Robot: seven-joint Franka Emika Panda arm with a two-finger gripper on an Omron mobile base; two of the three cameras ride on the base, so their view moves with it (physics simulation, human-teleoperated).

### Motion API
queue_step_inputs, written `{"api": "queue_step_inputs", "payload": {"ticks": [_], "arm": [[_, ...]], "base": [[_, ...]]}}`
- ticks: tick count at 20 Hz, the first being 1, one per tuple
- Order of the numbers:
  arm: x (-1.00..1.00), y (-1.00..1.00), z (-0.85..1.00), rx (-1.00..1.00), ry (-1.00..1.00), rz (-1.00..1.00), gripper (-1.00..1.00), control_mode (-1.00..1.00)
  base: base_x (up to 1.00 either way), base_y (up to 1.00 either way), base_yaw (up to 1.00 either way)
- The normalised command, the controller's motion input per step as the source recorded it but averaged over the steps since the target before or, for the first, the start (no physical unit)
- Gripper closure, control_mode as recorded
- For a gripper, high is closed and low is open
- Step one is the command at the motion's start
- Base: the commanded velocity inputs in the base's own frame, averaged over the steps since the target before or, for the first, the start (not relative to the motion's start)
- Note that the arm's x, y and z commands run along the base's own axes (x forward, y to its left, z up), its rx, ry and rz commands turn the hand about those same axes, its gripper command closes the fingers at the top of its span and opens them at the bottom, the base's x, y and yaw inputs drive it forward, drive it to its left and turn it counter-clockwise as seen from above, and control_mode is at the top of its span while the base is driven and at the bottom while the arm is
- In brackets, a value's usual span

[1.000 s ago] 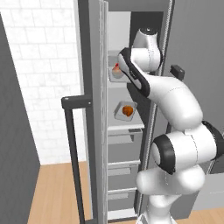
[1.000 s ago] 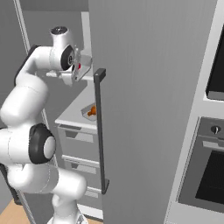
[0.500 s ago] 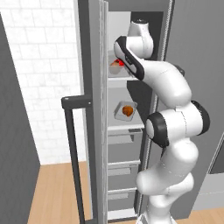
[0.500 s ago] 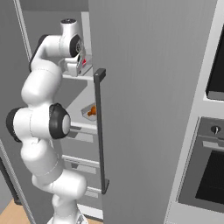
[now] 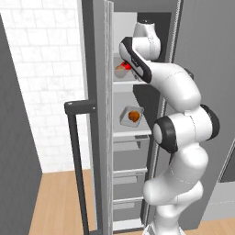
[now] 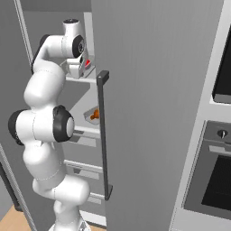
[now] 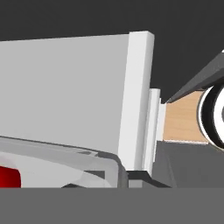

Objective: Take the meat container that has the chicken drumstick and place it on the second highest rack of the freezer. Then take the vegetable container that has the onion and tomato and place it on the highest rack of the freezer.

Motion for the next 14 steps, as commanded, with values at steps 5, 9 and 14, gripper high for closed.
{"api": "queue_step_inputs", "payload": {"ticks": [5,9,14], "arm": [[0.30,0.00,-0.07,0.00,0.00,-0.01,1.00,-1.00],[0.38,0.02,0.01,0.00,0.00,-0.03,1.00,-1.00],[0.21,0.08,-0.02,0.00,0.00,-0.04,-1.00,-1.00]], "base": [[0.00,0.00,0.00],[0.00,0.00,0.00],[0.00,0.00,0.00]]}}
